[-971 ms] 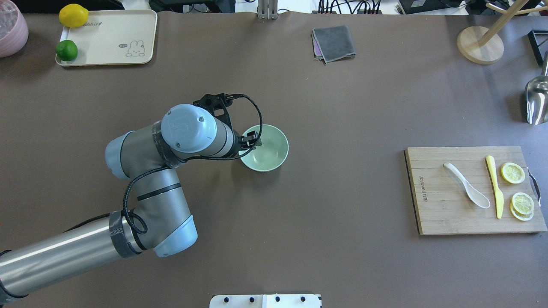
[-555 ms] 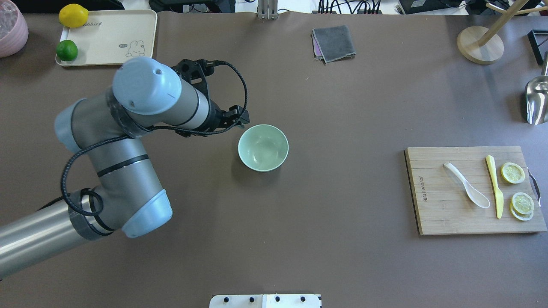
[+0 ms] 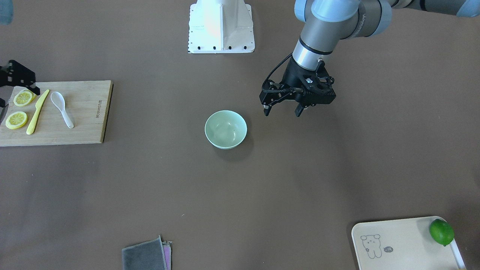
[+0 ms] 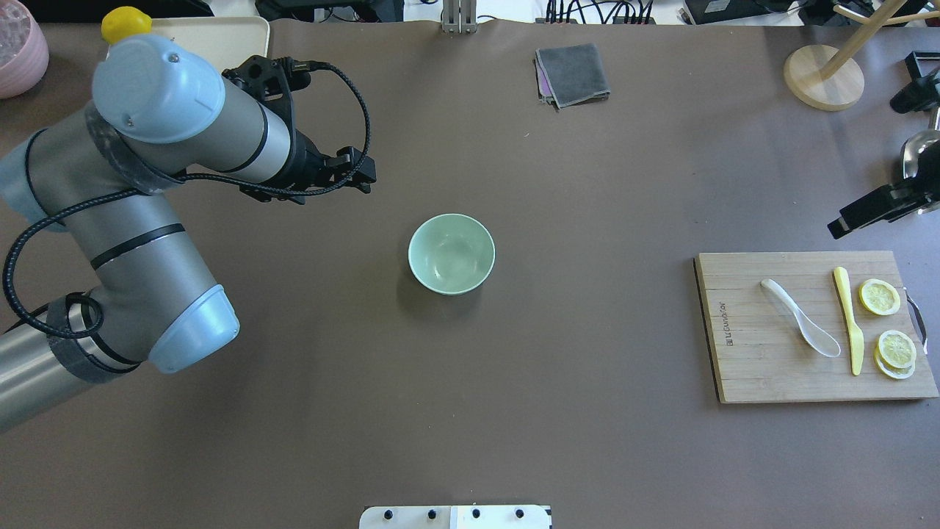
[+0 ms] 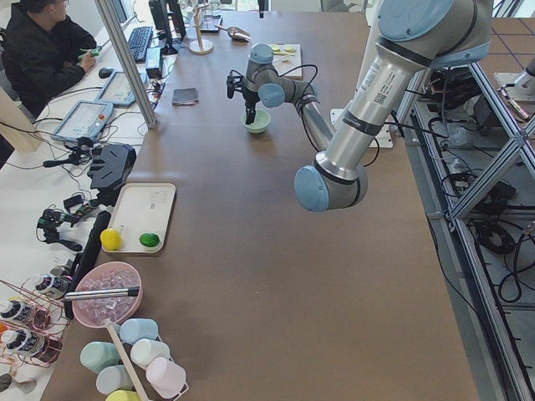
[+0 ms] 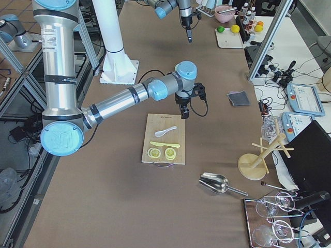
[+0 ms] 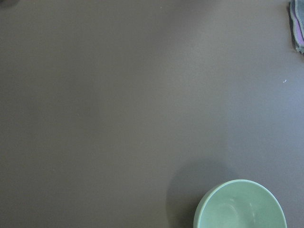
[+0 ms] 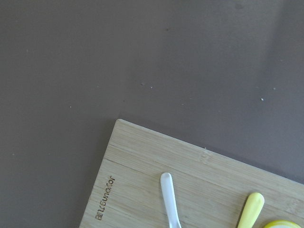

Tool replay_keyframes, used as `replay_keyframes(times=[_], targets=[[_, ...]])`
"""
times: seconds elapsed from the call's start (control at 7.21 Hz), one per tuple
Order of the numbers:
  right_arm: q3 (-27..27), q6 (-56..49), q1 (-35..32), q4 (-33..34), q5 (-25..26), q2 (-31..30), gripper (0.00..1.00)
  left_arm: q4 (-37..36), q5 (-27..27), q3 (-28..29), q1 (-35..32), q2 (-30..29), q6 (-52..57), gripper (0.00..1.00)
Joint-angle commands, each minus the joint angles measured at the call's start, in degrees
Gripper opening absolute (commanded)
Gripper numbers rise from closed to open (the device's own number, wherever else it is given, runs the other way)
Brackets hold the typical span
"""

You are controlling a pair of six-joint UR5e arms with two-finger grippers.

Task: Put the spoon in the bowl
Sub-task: 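Open and draw back the left gripper while the right gripper reaches toward the board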

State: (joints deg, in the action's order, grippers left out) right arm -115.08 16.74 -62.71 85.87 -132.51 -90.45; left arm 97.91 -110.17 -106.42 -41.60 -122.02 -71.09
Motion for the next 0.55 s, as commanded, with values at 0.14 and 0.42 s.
replay_keyframes(times=[0.14,0.42], targets=[[5.1,0.0,7.2,-13.8,7.4,-3.9,1.0,-0.1,0.1,-0.2,-0.4,0.1,0.2,0.98],[9.5,1.1,9.9,-20.4,7.6,-4.7,1.0,-0.1,0.1,-0.2,-0.3,0.2,0.2,0.98]])
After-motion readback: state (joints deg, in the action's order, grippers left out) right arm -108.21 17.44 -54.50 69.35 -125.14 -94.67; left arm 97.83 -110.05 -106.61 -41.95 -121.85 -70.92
